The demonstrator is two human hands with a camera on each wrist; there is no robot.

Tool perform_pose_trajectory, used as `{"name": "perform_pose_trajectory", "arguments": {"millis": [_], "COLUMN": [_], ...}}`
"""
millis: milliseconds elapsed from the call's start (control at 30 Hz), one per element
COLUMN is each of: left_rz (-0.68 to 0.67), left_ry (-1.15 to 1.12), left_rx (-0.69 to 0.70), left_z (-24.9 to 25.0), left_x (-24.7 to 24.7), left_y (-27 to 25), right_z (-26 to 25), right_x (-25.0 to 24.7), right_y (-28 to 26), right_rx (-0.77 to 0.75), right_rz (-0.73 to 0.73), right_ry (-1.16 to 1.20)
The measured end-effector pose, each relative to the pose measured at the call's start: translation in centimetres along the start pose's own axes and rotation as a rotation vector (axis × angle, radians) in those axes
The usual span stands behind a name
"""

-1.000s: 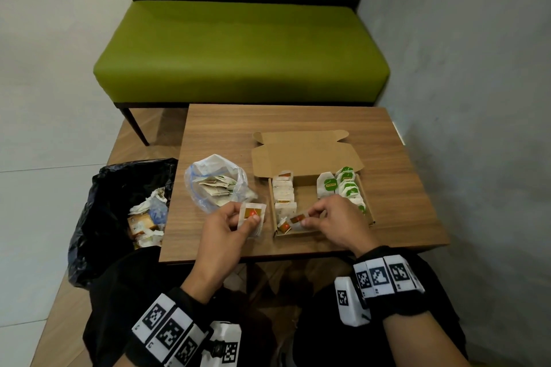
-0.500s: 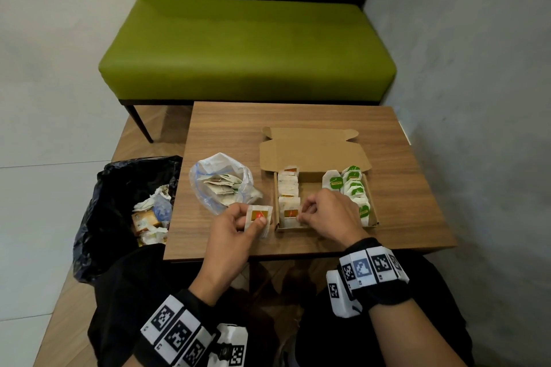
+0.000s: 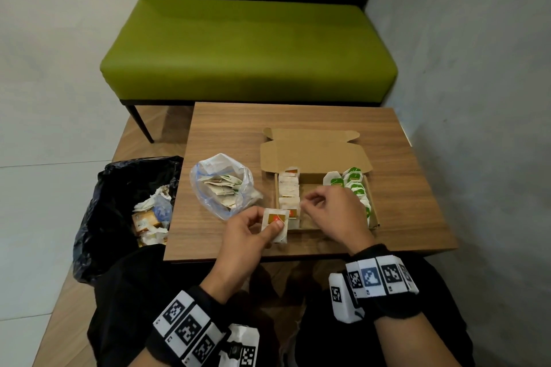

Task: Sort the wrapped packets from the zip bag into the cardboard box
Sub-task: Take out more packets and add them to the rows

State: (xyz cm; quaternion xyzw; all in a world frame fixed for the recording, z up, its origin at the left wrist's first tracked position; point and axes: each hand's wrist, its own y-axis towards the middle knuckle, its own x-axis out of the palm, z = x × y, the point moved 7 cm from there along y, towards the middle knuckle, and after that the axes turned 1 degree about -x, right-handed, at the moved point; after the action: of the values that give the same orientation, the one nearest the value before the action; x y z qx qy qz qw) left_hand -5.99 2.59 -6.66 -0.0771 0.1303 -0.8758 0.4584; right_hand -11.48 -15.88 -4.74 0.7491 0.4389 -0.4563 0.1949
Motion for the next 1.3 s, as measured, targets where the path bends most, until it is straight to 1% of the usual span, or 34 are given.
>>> {"name": "perform_pose_trajectory", "arguments": {"millis": [33, 67, 100, 133, 167, 200, 233, 367, 400, 467, 533, 567, 667, 700, 733, 867, 933, 1000, 1067, 1167, 1233, 1300], "left_rz": [0.004, 0.007, 0.008, 0.006, 0.000, -0.008, -0.014, -0.014, -0.008, 0.001, -0.001, -0.003, 0.038, 0.043, 0.036, 0.014, 0.027, 0.037, 0.038, 0.029, 0.029, 0.030], "left_ry": [-0.002, -0.001, -0.001, -0.007, -0.015, -0.022, -0.025, 0.008, 0.021, 0.031, 0.045, 0.066, 0.217, 0.273, 0.328, 0.539, 0.588, 0.615, 0.618, 0.613, 0.620, 0.640], "left_rx": [0.008, 0.021, 0.038, 0.052, 0.062, 0.066, 0.067, 0.074, 0.079, 0.089, 0.096, 0.097, 0.090, 0.084, 0.077, 0.094, 0.108, 0.109, 0.108, 0.112, 0.112, 0.111], "left_z": [0.0, 0.1, 0.3, 0.5, 0.7, 0.8, 0.9, 1.0, 1.0, 1.2, 1.5, 1.5, 0.9, 0.5, 0.2, -0.3, -0.2, -0.3, -0.3, -0.2, -0.2, -0.2], "left_x": [0.0, 0.1, 0.3, 0.5, 0.8, 1.1, 1.3, 1.5, 1.5, 1.4, 1.5, 1.5, 1.1, 1.0, 0.9, 1.1, 1.2, 1.3, 1.4, 1.4, 1.3, 1.3], "left_y": [0.1, 0.3, 0.4, 0.5, 0.5, 0.5, 0.5, 0.6, 0.7, 0.9, 1.0, 1.1, 1.5, 1.6, 1.7, 1.7, 1.7, 1.7, 1.7, 1.7, 1.8, 1.8], "right_z": [-0.2, -0.6, -1.0, -1.5, -1.8, -2.0, -2.0, -1.6, -1.6, -1.7, -1.8, -1.7, -0.4, 0.1, 0.4, 0.3, 0.0, -0.2, -0.2, 0.1, 0.3, 0.4], "right_x": [-0.6, -0.9, -0.7, -0.3, 0.1, 0.4, 0.6, -0.3, -0.4, -0.1, 0.0, -0.2, -1.6, -1.9, -1.9, -0.4, 0.1, 0.4, 0.4, 0.2, 0.5, 1.0], "right_y": [-0.4, -0.8, -1.2, -1.6, -1.9, -2.1, -2.0, -1.5, -1.5, -1.5, -1.4, -1.2, 0.0, 0.3, 0.5, 0.4, 0.2, 0.2, 0.2, 0.2, 0.3, 0.2], "right_rx": [-0.015, -0.032, -0.042, -0.047, -0.051, -0.052, -0.051, -0.053, -0.055, -0.051, -0.059, -0.066, -0.061, -0.060, -0.063, -0.083, -0.091, -0.102, -0.097, -0.060, -0.054, -0.054], "right_rz": [0.023, 0.003, -0.067, -0.154, -0.225, -0.265, -0.271, -0.156, -0.154, -0.210, -0.250, -0.228, -0.047, -0.024, -0.041, -0.227, -0.259, -0.257, -0.239, -0.208, -0.224, -0.270], "right_ry": [0.148, 0.318, 0.470, 0.575, 0.623, 0.636, 0.633, 0.689, 0.697, 0.704, 0.675, 0.646, 0.460, 0.373, 0.301, 0.077, -0.037, -0.137, -0.170, -0.145, -0.160, -0.186]}}
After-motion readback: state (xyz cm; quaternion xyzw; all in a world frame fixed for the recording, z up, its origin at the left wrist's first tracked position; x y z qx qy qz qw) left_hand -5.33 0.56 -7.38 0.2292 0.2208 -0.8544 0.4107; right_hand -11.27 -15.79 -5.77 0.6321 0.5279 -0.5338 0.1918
